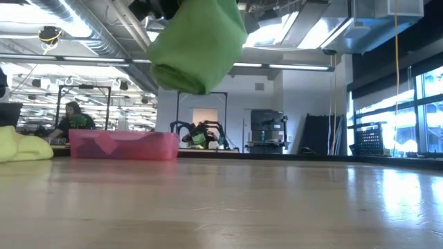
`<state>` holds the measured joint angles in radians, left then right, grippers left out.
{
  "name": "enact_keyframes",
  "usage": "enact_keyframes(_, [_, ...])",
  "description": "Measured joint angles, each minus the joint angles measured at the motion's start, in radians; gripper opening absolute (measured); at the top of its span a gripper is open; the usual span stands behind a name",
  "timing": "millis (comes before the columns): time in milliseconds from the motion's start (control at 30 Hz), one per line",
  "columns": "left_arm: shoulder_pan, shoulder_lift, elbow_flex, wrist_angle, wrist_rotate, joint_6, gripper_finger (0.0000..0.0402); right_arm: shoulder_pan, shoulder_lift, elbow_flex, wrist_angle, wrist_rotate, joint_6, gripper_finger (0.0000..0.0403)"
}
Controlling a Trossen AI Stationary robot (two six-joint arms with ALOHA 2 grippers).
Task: Fold microfiber towels
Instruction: Stack the folded green microfiber towel on top of the folded light green microfiber towel in the pink bin
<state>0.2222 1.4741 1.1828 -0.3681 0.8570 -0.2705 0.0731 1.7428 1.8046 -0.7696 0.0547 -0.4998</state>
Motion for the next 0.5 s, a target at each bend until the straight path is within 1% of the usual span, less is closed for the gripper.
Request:
enact_keyframes(67, [0.000, -0.003, 0.000, -0.006, -0.032, -0.005, 0.0256, 0.001, 0.000, 0.000, -0.016, 0.000, 0.000, 0.0007])
enact_keyframes(167, [0.000, -0.004, 0.000, -0.012, -0.067, -0.006, 0.0210, 0.001, 0.000, 0.000, -0.034, -0.001, 0.000, 0.0007])
enact_keyframes(300, [0.001, -0.004, 0.000, -0.021, -0.089, 0.005, 0.0132, 0.001, 0.000, 0.000, -0.035, 0.000, 0.001, 0.0007])
enact_keyframes(433, [0.006, -0.004, 0.000, -0.078, -0.098, 0.043, 0.0037, -0.005, 0.000, 0.000, -0.048, -0.001, 0.022, 0.0007])
enact_keyframes(467, [0.010, -0.004, 0.000, -0.095, -0.099, 0.054, 0.0019, -0.008, 0.000, 0.000, -0.054, -0.002, 0.030, 0.0007])
enact_keyframes(500, [0.014, -0.005, 0.000, -0.113, -0.101, 0.062, 0.0011, -0.010, 0.001, 0.000, -0.060, -0.003, 0.046, 0.0008])
